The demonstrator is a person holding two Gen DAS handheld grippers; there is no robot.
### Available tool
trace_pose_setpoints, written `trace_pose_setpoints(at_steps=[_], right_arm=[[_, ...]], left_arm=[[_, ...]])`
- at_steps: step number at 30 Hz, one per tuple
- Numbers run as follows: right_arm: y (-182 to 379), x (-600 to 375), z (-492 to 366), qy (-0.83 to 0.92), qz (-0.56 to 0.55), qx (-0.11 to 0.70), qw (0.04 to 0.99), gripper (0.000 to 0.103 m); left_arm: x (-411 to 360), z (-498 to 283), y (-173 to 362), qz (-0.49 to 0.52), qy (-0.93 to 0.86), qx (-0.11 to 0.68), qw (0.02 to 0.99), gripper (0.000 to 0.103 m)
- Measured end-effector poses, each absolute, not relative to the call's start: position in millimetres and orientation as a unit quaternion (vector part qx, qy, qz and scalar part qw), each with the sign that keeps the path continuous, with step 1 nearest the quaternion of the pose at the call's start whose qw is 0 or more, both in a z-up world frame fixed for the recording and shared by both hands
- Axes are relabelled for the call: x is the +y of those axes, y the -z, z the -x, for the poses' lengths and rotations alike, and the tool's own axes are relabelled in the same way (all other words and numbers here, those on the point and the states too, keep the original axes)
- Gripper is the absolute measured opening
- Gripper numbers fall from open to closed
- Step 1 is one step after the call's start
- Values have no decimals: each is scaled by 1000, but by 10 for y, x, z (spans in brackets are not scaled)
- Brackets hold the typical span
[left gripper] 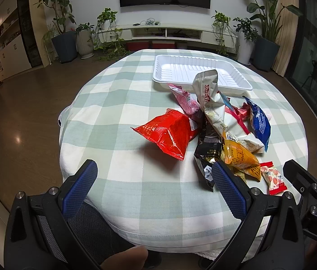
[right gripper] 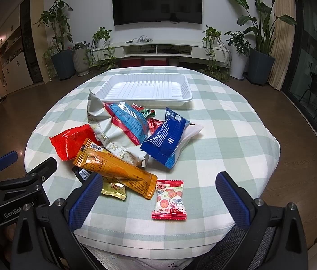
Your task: Organize snacks
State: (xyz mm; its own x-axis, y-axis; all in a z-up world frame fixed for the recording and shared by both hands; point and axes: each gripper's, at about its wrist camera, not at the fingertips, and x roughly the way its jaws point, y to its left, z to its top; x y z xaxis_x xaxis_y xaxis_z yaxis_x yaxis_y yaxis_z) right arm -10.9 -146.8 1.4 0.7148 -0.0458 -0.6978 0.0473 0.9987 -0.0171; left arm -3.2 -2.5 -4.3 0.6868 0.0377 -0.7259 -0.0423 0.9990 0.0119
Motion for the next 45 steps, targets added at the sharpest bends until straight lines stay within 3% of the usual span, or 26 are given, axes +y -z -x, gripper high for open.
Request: trace_pose_setpoints(at_steps=[38,45], right_arm=[[-11,-1475,116,25,-2,378,926,102],[-57,-1554,156,15,-27,372,928,102]], left_arm=[[-11,54,32,-1,-27,393,919,103],[273,2,-13,61,49,370,926,103]])
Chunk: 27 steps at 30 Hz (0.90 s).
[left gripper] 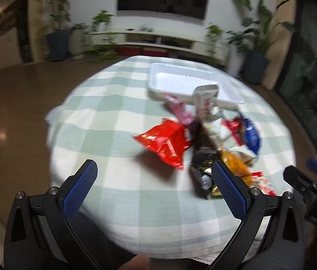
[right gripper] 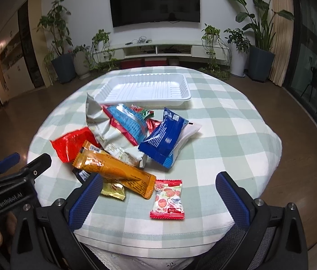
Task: Organize snacks
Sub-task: 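Grasp the red chip bag with the left gripper while the right gripper approaches the orange bar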
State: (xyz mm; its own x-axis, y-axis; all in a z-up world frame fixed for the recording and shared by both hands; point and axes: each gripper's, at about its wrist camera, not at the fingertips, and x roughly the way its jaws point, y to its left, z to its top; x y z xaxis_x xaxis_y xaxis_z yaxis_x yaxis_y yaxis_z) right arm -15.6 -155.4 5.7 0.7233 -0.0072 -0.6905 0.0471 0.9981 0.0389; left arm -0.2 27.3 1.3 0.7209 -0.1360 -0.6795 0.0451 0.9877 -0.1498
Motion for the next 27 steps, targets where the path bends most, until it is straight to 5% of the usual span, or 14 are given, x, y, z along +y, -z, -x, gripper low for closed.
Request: trace_pose_setpoints(at_steps=[13,20,27], right_arm=[[-92,-1932,170,-19,-90,345,934,98],[10,-1979,115,-35,-103,363,926,90],[79,-1999,87,-41,-105,372,922,90]], left_arm=[[393,-215,165,72,97,439,890,103],[216,-668,-220,-37,111,433,894,103],[-4,-1044,11,-147,126,470,861,101]])
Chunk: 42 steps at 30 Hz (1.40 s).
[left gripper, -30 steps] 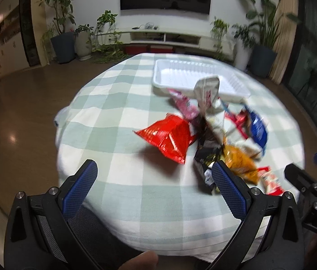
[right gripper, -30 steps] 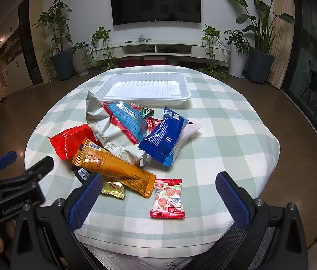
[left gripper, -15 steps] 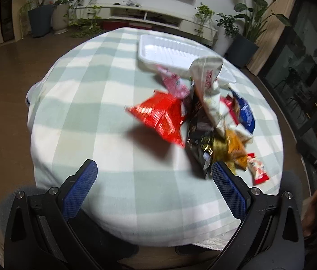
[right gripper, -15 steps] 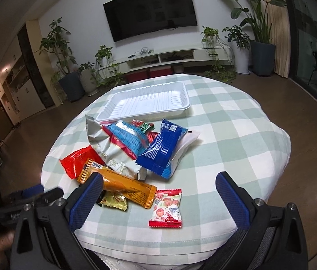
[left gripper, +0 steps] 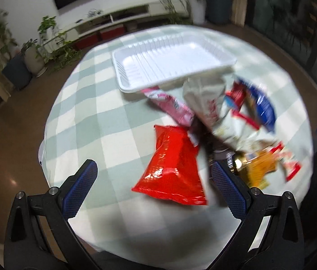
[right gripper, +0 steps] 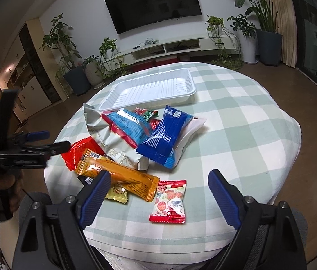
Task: Organize snacks
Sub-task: 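Grasp the red chip bag with the left gripper while the right gripper approaches the orange bar, then lift the red chip bag with the left gripper while the right gripper grasps the orange bar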
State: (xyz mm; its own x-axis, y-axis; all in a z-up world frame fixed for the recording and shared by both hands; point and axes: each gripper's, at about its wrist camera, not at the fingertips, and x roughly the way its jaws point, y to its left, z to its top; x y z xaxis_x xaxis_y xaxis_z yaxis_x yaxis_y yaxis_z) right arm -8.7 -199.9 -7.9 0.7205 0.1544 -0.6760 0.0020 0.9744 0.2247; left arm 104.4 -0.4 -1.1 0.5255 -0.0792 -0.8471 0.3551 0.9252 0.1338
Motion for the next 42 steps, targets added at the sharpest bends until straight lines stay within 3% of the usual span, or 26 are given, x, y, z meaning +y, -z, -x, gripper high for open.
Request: trace_pose_setpoints(at_steps=[5,21,22,24,26,28,31,42], right_arm=[[118,-2052,63,-49,-117,374,919,90],[160,-2142,21,-41,-119,373,919,90],[164,-2149,17,-38,-120,372,920,90],[176,-2149,7,-40,-119,373,919,90],[183,-2140,6,-42,-116,374,919,90],[185,-2140,4,-42,-113,373,920,90],[192,-2142,-1,-44,-117,374,919,90],[192,-2181,-97,-33,-117,390,913,90]], left_arm=[[-41,-1242,207,-157,155,507,833,86],[-316,-1617,676,-220,163,555,785,82],[-325,-1630,704,-223,164,556,784,79],[-321,-1654,742,-213,173,562,780,63],[-304,-1674,750,-193,184,566,780,55],[-295,-1686,758,-192,184,563,782,53],[-274,-1681,756,-181,194,562,783,37],[126,-1502,643,-88,201,547,808,33]])
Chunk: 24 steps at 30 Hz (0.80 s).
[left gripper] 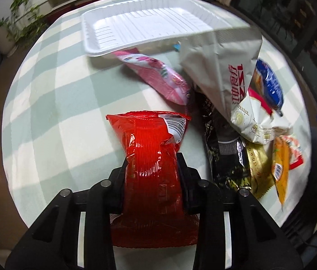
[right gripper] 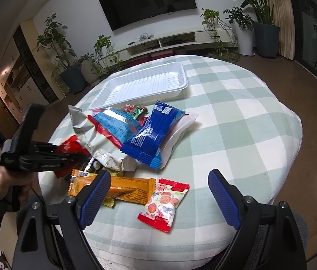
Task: Organize snacks
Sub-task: 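Lift the red chip bag with the left gripper while the right gripper grasps the orange bar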
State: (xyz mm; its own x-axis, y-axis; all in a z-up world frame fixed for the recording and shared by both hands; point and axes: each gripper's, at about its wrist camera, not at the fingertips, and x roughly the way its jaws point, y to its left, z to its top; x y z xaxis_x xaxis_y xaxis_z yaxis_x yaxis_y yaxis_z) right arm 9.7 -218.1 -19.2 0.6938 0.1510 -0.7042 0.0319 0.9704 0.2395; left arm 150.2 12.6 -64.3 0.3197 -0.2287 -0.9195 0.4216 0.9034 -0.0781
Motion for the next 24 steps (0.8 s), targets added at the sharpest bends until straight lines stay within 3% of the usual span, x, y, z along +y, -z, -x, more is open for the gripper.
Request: trace_pose_setpoints(at_steps=[6,9,12,20,24], right_arm=[[171,-2261,-343,-37,-139,404,903,90],[216,-2300,-558,-45,-167,421,891,83],[303,-2360,-817,-44,-210,443,870,82],[315,-2440,-1119,-37,-280,455,844,82],[333,-2574,-1040,5,-272,464,843,73]], left_arm=[[497,-1249,534,6,202,508,837,33],[608,-1057,476,41,195,483,853,33],[727,-884,408,78,187,454,868,33],[956,-579,223,120,173,391,896,33],[932,-536,272,121,174,396,893,33]])
